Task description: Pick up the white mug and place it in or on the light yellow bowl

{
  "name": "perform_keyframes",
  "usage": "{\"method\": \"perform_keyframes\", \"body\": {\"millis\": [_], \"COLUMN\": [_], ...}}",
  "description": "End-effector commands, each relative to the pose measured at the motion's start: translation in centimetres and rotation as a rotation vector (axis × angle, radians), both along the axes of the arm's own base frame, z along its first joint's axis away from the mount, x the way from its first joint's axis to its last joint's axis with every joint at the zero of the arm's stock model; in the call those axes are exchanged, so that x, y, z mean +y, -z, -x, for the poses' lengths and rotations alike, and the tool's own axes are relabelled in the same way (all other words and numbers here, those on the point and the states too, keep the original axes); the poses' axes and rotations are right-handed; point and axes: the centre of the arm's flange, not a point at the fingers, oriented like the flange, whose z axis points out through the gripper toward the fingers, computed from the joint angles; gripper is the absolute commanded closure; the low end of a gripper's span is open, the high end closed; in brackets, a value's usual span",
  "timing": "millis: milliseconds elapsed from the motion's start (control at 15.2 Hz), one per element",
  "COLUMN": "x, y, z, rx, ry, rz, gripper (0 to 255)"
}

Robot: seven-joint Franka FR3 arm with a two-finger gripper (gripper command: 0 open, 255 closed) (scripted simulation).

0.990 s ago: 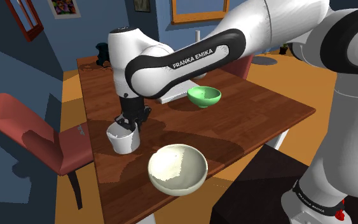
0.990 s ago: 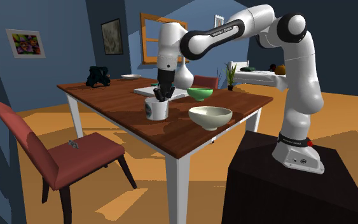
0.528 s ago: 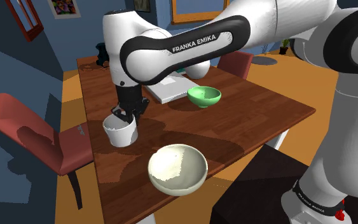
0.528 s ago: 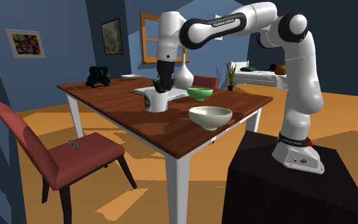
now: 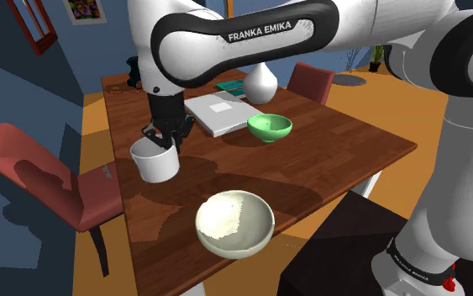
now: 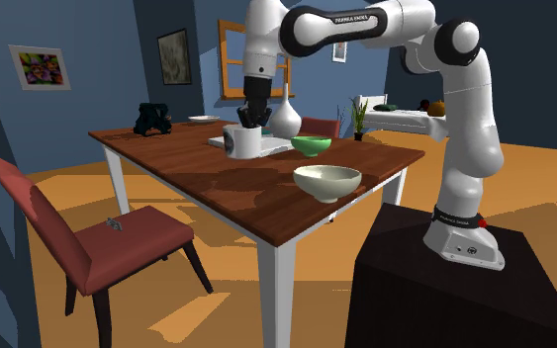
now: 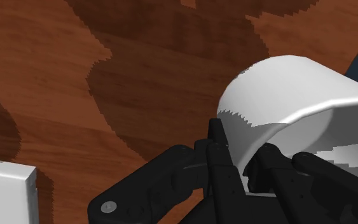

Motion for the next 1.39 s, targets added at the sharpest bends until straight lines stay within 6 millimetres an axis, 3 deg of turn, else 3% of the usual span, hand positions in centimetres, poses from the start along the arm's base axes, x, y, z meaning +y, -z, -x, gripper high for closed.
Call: {"method": "perform_keyframes", "body": {"millis": [0, 594, 1320], "x": [0.0, 0.0, -3.4], "y": [-1.0, -5.6, -6.1], "z": [-0.1, -0.1, 14.0], "rx": [0.0, 0.0, 0.0], "ry": [0.0, 0.0, 0.0], "rz": [0.0, 0.0, 0.0], "gripper": [255, 255, 255]}}
